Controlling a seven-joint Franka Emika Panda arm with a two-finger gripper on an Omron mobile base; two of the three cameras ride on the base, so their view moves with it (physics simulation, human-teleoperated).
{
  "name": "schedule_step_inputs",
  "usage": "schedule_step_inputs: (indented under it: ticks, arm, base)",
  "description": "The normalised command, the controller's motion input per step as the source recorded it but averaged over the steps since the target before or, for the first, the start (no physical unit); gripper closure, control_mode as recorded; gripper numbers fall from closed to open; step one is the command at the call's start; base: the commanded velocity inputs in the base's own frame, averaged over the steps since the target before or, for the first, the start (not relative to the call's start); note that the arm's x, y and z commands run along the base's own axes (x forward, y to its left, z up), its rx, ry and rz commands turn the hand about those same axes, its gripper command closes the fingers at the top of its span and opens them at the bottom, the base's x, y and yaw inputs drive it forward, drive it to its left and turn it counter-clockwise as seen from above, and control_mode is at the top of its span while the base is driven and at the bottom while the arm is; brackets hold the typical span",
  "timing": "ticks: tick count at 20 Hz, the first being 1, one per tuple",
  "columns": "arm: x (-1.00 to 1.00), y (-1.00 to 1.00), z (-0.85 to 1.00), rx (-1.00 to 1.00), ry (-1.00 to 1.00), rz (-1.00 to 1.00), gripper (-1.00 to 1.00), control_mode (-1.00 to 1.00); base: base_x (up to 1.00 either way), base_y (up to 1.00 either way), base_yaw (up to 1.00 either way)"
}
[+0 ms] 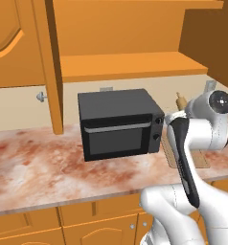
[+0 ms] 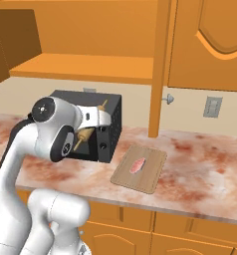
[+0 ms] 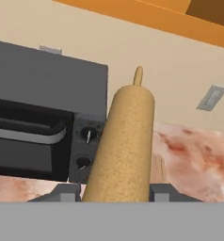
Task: Open the cabinet, retrieve the rolling pin, and place it next to the meat on the cutting board to prepare for tenderizing.
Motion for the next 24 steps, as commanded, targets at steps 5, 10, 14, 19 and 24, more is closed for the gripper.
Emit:
schedule_step_inputs:
  ticks: [5,10,14,19,24]
  arm:
    - [-0.22,-0.61,-0.31,0.01,0.00,-0.33,1.00,-1.00]
    - [-0.23,-0.40,-0.36,0.02,0.01,-0.28,1.00,-1.00]
    - [0.00,-0.38,-0.28,0.08,0.03,-0.26,1.00,-1.00]
    - [0.00,-0.41,-0.27,0.11,0.00,-0.14,1.00,-1.00]
    - [0.00,-0.30,-0.36,0.16,0.00,-0.01,1.00,-1.00]
  base:
    - [0.00,0.00,0.00]
    - [0.00,0.00,0.00]
    - [0.00,0.00,0.00]
    - [0.00,0.00,0.00]
    - [0.00,0.00,0.00]
